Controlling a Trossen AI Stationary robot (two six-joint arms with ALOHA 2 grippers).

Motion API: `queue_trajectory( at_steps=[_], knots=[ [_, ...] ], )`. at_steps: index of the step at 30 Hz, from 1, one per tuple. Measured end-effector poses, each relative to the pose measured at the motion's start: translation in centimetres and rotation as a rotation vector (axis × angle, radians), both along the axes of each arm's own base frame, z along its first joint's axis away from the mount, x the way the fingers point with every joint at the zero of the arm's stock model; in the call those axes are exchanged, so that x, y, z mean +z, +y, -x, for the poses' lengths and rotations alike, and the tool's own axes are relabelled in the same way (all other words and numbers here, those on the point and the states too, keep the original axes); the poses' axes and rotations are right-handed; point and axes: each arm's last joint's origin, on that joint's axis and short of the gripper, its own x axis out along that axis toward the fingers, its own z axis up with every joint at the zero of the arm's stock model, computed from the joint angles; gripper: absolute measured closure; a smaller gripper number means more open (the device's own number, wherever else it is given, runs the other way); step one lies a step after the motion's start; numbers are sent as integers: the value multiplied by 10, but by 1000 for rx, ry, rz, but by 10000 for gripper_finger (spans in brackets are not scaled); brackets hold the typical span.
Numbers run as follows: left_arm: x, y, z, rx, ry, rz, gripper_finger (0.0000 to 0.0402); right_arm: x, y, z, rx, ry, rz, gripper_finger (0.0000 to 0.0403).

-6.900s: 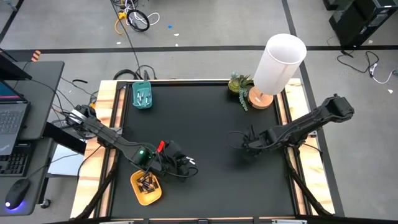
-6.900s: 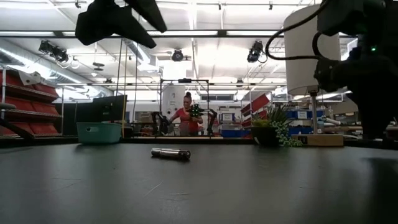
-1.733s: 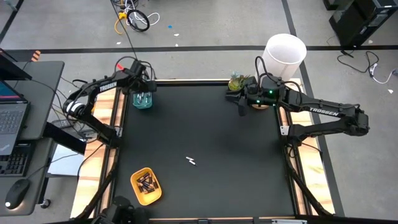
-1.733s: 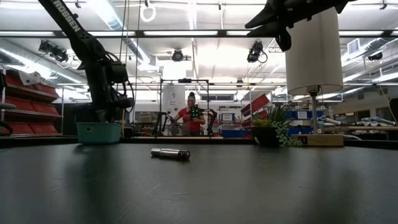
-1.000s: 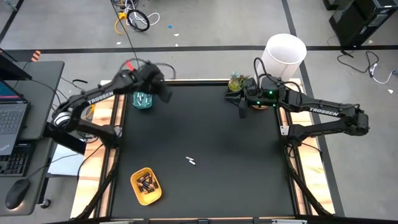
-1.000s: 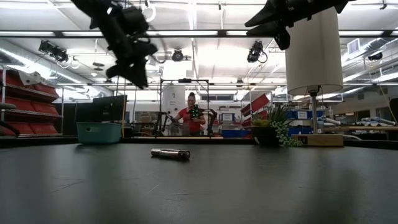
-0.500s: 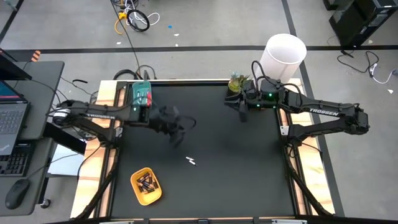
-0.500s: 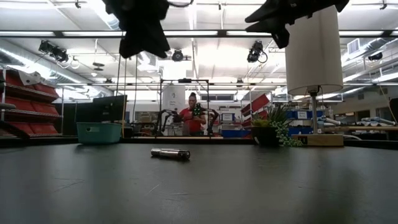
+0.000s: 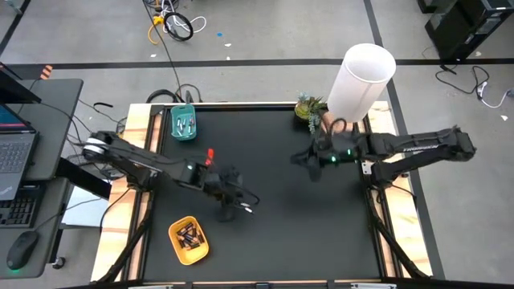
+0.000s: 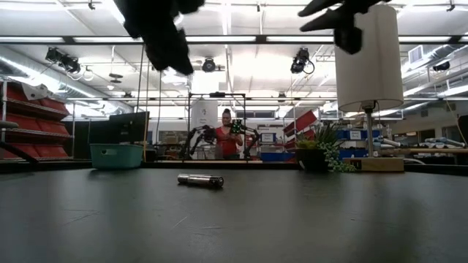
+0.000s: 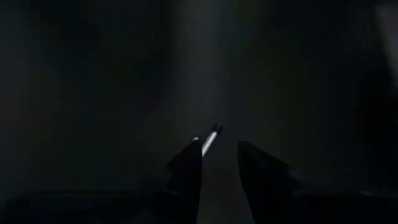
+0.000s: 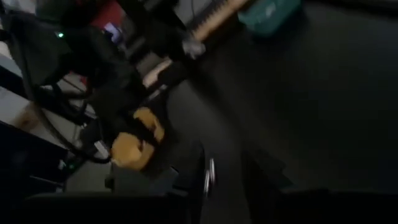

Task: Sort batteries
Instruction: Put the silver battery into the blue bin

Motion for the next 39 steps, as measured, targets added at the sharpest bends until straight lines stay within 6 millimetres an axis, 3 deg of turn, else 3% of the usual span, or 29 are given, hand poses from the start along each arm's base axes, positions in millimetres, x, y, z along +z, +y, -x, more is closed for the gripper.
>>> queue_trajectory(
  at_steps=[5,10,21,39],
  knots=[
    [-38,-9,-18,-32,97,-51,258,-8,33,8,-50,75,-32,316],
    [-64,-11,-27,-72,156,-144,226,-8,46,11,-76,60,-65,316],
    [-88,-13,-39,-200,169,-235,210,-7,57,15,-107,41,-74,316],
    [-108,1,-35,-196,221,-221,248,-8,57,15,-106,45,-67,316]
  ],
)
